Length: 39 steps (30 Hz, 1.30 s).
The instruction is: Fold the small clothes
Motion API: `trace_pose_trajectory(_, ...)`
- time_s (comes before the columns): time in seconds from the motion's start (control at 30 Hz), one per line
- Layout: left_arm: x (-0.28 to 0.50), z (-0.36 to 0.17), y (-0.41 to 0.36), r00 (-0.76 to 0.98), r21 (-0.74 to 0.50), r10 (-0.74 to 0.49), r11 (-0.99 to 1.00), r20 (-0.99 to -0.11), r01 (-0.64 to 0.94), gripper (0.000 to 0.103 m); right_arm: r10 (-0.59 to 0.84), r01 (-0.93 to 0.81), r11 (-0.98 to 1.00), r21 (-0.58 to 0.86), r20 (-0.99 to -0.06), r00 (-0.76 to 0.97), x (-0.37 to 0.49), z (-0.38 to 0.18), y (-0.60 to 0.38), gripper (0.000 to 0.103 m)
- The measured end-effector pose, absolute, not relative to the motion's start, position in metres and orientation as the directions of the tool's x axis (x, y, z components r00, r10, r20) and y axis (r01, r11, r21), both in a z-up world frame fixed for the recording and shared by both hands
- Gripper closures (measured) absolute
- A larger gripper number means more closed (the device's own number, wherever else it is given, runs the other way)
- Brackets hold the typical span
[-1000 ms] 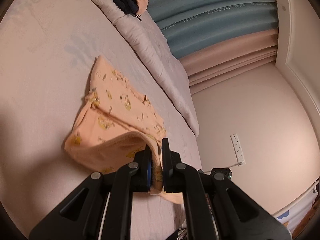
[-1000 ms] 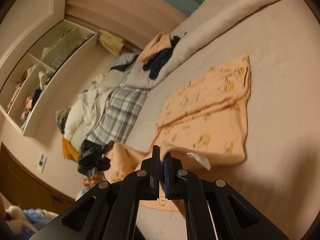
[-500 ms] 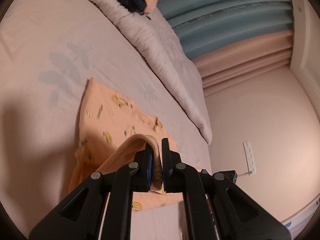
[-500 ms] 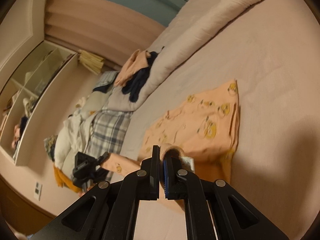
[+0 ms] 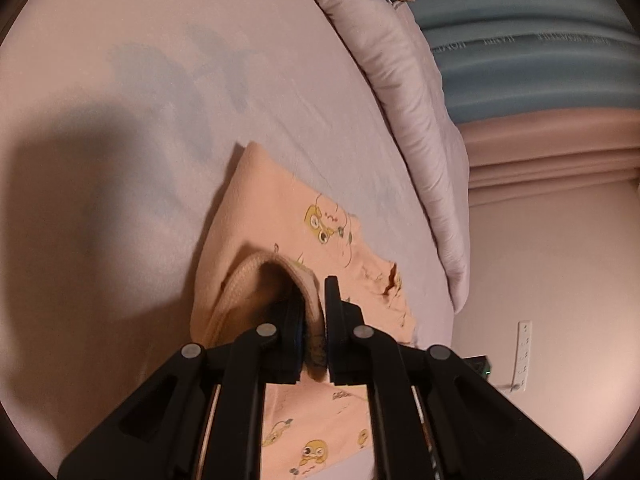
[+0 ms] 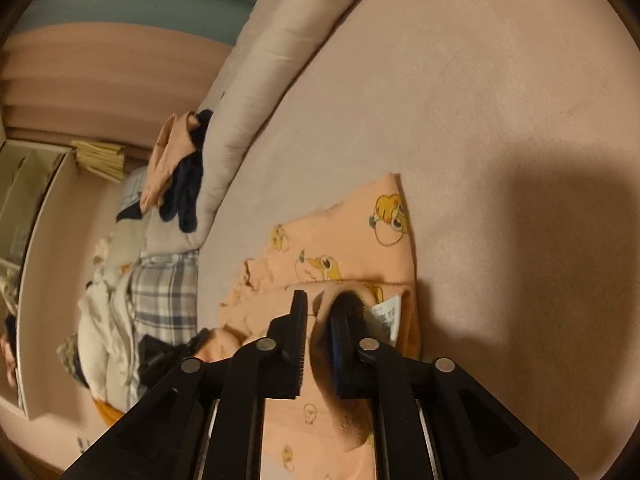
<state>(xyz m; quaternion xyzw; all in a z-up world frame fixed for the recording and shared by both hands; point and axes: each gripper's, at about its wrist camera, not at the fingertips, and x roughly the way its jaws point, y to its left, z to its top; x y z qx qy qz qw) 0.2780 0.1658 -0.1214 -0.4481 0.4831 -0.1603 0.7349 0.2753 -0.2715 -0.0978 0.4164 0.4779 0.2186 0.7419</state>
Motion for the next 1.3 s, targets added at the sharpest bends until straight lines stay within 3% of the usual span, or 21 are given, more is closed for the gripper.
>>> trace_pose_trajectory(0.07, 0.274, -0.120, 0.169, 0.482, -0.817, -0.674, 0.548, -0.559, -0.181, 0.097, 0.734, 0.038, 0.553, 0.832, -0.508, 0.450, 0.265, -0.088, -0.277, 0.064)
trace_pose_trajectory(0.27, 0.264, -0.114, 0.173, 0.486, -0.823, -0.685, 0.549, -0.543, -0.147, 0.098, 0.747, -0.026, 0.583, 0.812, -0.524, 0.409, 0.249, -0.079, -0.272, 0.062)
trace_pose_trajectory(0.33, 0.261, -0.112, 0.172, 0.489, -0.818, -0.679, 0.559, -0.547, -0.139, 0.098, 0.721, -0.053, 0.644, 0.763, -0.583, 0.375, 0.247, -0.080, -0.260, 0.067)
trace_pose_trajectory(0.37, 0.262, -0.111, 0.171, 0.491, -0.817, -0.678, 0.560, -0.547, -0.139, 0.098, 0.701, -0.062, 0.676, 0.735, -0.615, 0.361, 0.247, -0.080, -0.253, 0.083)
trace_pose_trajectory(0.4, 0.263, -0.109, 0.172, 0.493, -0.818, -0.676, 0.559, -0.547, -0.140, 0.098, 0.682, -0.062, 0.702, 0.709, -0.645, 0.344, 0.249, -0.082, -0.247, 0.094)
trace_pose_trajectory(0.53, 0.265, -0.106, 0.175, 0.510, -0.829, -0.675, 0.538, -0.533, -0.155, 0.098, 0.661, -0.048, 0.721, 0.691, -0.665, 0.347, 0.256, -0.081, -0.246, 0.096)
trace_pose_trajectory(0.7, 0.278, -0.107, 0.180, 0.536, -0.859, -0.682, 0.473, -0.498, -0.197, 0.098, 0.740, -0.037, 0.581, 0.813, -0.508, 0.441, 0.271, -0.064, -0.264, 0.096)
trace_pose_trajectory(0.77, 0.285, -0.113, 0.182, 0.542, -0.864, -0.678, 0.444, -0.497, -0.238, 0.098, 0.742, -0.019, 0.556, 0.831, -0.485, 0.464, 0.281, -0.061, -0.266, 0.096)
trace_pose_trajectory(1.0, 0.309, -0.157, 0.203, 0.555, -0.823, -0.635, 0.254, -0.538, -0.507, 0.097, 0.649, 0.242, 0.509, 0.826, -0.553, 0.522, 0.326, -0.103, -0.288, 0.096)
trace_pose_trajectory(1.03, 0.312, -0.156, 0.204, 0.559, -0.825, -0.633, 0.251, -0.535, -0.506, 0.094, 0.647, 0.263, 0.505, 0.822, -0.562, 0.515, 0.328, -0.110, -0.289, 0.096)
trace_pose_trajectory(1.07, 0.314, -0.154, 0.205, 0.564, -0.829, -0.633, 0.248, -0.530, -0.501, 0.083, 0.641, 0.288, 0.505, 0.814, -0.577, 0.506, 0.331, -0.120, -0.290, 0.096)
trace_pose_trajectory(1.1, 0.314, -0.149, 0.208, 0.570, -0.834, -0.634, 0.245, -0.523, -0.494, 0.063, 0.638, 0.298, 0.507, 0.809, -0.585, 0.501, 0.332, -0.123, -0.291, 0.096)
trace_pose_trajectory(1.13, 0.314, -0.145, 0.211, 0.576, -0.836, -0.629, 0.248, -0.523, -0.489, 0.052, 0.638, 0.321, 0.500, 0.804, -0.593, 0.492, 0.331, -0.129, -0.292, 0.096)
trace_pose_trajectory(1.17, 0.312, -0.140, 0.215, 0.577, -0.833, -0.620, 0.262, -0.532, -0.487, 0.032, 0.645, 0.328, 0.477, 0.815, -0.579, 0.499, 0.328, -0.131, -0.296, 0.096)
trace_pose_trajectory(1.2, 0.310, -0.135, 0.219, 0.570, -0.820, -0.606, 0.284, -0.555, -0.497, 0.021, 0.652, 0.323, 0.458, 0.828, -0.560, 0.511, 0.323, -0.131, -0.302, 0.093)
trace_pose_trajectory(1.23, 0.307, -0.130, 0.224, 0.573, -0.810, -0.584, 0.307, -0.575, -0.500, 0.021, 0.647, 0.317, 0.462, 0.828, -0.559, 0.519, 0.321, -0.128, -0.303, 0.090)
trace_pose_trajectory(1.3, 0.301, -0.118, 0.234, 0.586, -0.800, -0.545, 0.375, -0.599, -0.469, 0.021, 0.618, 0.297, 0.481, 0.825, -0.560, 0.552, 0.312, -0.117, -0.312, 0.070)
